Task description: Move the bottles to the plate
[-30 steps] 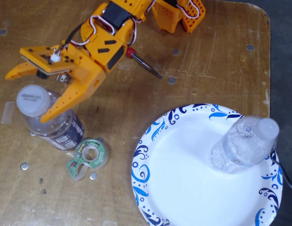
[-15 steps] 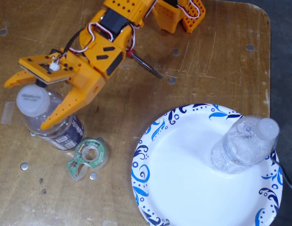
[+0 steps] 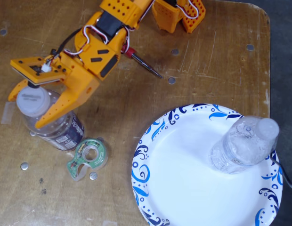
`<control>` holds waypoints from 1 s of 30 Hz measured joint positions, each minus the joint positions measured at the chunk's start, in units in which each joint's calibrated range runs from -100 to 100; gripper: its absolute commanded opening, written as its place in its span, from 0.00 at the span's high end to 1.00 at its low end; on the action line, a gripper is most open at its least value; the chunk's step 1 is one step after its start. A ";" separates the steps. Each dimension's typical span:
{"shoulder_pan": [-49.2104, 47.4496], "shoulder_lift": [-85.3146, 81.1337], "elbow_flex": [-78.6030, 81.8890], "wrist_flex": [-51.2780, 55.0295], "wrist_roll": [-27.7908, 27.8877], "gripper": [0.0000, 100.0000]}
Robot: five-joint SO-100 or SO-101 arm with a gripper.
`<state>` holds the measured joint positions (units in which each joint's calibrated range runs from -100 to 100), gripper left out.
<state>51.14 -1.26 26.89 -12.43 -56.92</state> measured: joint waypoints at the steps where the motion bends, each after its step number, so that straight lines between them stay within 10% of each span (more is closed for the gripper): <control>1: 0.09 0.00 0.00 0.00 -0.05 0.79; 30: -3.83 -5.12 -13.49 0.34 -0.05 0.97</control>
<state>47.31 -6.38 13.40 -12.09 -56.97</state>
